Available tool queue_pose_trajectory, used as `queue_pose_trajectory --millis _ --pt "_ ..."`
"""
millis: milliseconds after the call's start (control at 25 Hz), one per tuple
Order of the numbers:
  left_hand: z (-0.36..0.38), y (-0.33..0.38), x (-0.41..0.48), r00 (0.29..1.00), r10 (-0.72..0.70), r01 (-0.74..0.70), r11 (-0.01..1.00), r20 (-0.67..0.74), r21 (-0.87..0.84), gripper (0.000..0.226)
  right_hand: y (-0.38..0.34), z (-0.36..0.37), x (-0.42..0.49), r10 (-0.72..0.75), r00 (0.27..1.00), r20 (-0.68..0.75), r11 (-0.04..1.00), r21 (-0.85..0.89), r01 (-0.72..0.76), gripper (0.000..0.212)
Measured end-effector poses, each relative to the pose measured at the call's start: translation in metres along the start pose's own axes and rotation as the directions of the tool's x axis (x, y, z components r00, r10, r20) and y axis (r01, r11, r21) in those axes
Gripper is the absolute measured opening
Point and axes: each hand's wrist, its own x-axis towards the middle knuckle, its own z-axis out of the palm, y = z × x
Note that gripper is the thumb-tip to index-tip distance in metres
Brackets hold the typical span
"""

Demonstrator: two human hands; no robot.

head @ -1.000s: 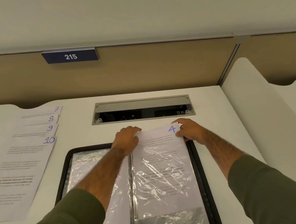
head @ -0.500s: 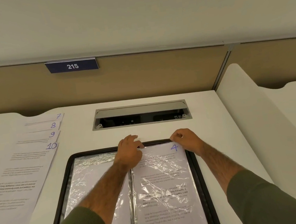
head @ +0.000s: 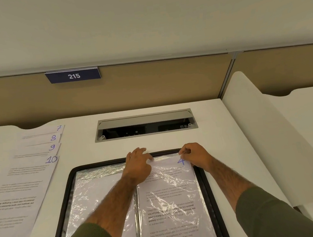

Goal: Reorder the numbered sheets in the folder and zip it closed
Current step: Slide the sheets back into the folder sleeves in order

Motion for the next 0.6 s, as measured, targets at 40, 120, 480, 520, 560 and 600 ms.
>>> queue_pose_trajectory --millis 40,120,480,520,560,600 --pt "0.0 0.001 0.0 1.0 0.0 0.0 1.0 0.001 0.004 0.04 0.0 0.0 0.001 0.0 1.0 -0.001 1.0 0.0 0.0 0.008" --pt "0.0 0.002 0.0 1.0 -0.004 0.004 1.0 0.013 0.0 0.037 -0.002 -0.001 0.003 0.001 1.0 0.001 1.0 0.012 -0.001 0.005" --pt "0.009 0.011 -0.008 1.0 0.021 -0.021 1.0 -0.002 0.021 0.033 0.001 -0.003 -0.004 0.09 0.995 0.033 0.984 0.153 -0.094 0.01" --pt "0.014 0.013 -0.014 0.999 0.023 -0.023 1.0 -0.038 0.011 0.04 0.001 -0.003 -0.008 0.111 0.993 0.032 0.976 0.183 -0.115 0.018" --pt "0.02 0.014 -0.022 0.997 0.015 -0.014 1.0 -0.075 0.004 0.049 0.002 -0.003 -0.011 0.13 0.991 0.03 0.966 0.221 -0.134 0.025" --pt "0.026 0.016 -0.033 0.994 -0.003 0.002 1.0 -0.111 -0.004 0.058 0.002 -0.003 -0.016 0.146 0.989 0.033 0.954 0.259 -0.15 0.029"
